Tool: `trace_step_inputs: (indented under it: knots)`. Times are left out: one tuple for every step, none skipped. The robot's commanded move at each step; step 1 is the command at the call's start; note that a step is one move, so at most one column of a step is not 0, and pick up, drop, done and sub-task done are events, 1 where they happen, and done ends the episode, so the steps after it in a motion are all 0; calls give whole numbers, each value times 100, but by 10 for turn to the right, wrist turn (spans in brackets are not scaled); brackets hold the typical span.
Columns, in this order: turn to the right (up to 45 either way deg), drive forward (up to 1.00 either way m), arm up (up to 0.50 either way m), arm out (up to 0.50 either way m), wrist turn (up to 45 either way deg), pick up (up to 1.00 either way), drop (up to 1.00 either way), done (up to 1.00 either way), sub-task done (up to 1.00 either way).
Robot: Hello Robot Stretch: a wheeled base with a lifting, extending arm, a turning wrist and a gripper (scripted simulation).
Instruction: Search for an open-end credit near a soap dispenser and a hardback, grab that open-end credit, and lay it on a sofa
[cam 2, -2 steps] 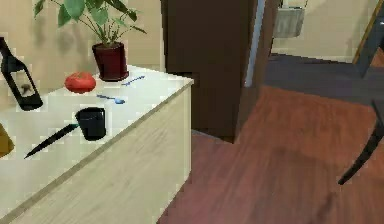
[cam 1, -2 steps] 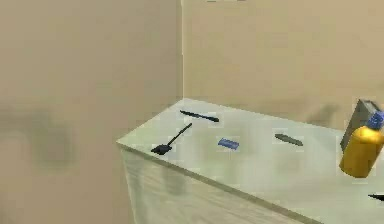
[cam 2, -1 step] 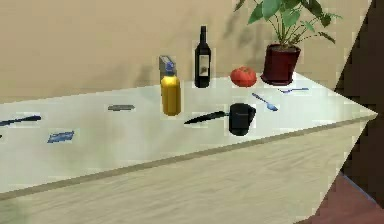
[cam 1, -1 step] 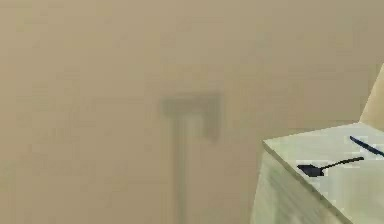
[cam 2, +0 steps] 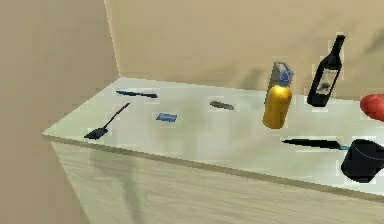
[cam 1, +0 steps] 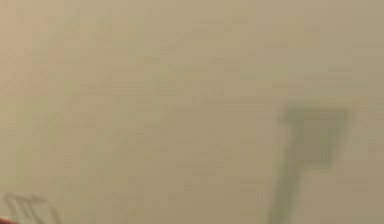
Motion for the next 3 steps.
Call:
trace_step_inputs:
  knots:
    - [-30, 0, 0, 0, 0, 0, 0, 0, 0]
    - [450, 0, 0, 0, 0, 0, 0, 0, 0]
    - [450, 0, 0, 0, 0, 0, 0, 0, 0]
